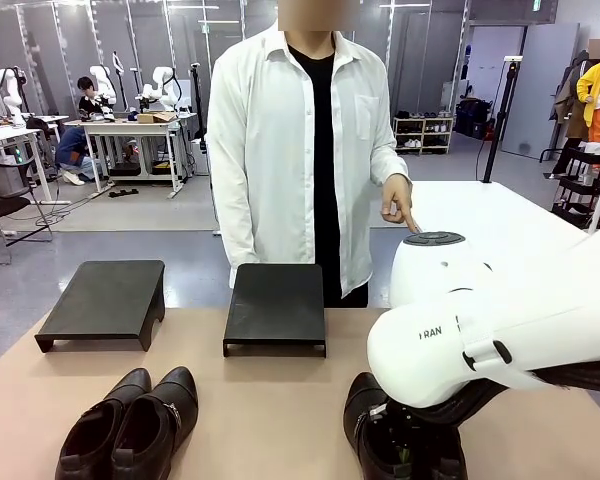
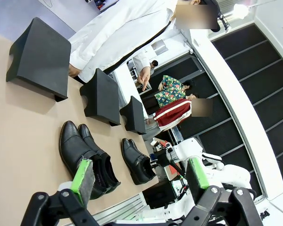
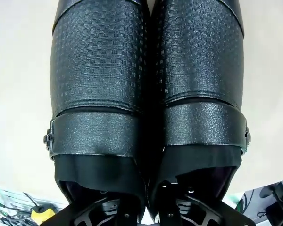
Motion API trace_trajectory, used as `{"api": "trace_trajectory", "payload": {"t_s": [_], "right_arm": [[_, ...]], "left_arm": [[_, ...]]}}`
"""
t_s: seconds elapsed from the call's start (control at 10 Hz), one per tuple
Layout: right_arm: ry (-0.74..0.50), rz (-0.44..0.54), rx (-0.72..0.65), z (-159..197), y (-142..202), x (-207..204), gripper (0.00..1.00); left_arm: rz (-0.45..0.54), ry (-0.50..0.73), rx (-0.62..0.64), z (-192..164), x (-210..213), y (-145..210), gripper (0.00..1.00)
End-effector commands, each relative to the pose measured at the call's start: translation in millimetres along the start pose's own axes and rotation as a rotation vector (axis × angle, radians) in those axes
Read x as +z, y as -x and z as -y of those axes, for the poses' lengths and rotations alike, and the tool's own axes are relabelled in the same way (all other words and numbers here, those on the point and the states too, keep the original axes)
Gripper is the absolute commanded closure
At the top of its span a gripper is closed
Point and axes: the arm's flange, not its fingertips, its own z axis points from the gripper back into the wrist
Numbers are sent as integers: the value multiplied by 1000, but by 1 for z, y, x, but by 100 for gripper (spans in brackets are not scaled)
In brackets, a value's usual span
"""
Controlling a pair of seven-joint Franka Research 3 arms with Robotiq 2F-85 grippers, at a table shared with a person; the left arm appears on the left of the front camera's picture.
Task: Place the shoes on the stand as instructed by the person.
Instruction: Pick up one pair of Shoes and place it on the Shoes Stand indicated by the person.
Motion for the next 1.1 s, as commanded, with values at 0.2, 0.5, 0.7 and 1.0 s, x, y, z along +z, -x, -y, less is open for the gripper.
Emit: {"api": "trace_trajectory", "payload": {"t_s": [0.2, 0.5, 0.7, 1.0], "right_arm": [[-29, 52, -27, 29, 25, 24, 100], [-59, 123, 3, 60, 20, 82, 100], [-35, 171, 25, 85, 16, 113, 100], [-61, 220, -3, 113, 8, 142, 100]], "left_arm": [[9, 19, -21, 0, 1, -3, 0], [9, 19, -21, 0, 1, -3, 0], [9, 19, -21, 0, 1, -3, 0], [9, 19, -21, 0, 1, -3, 0]]}}
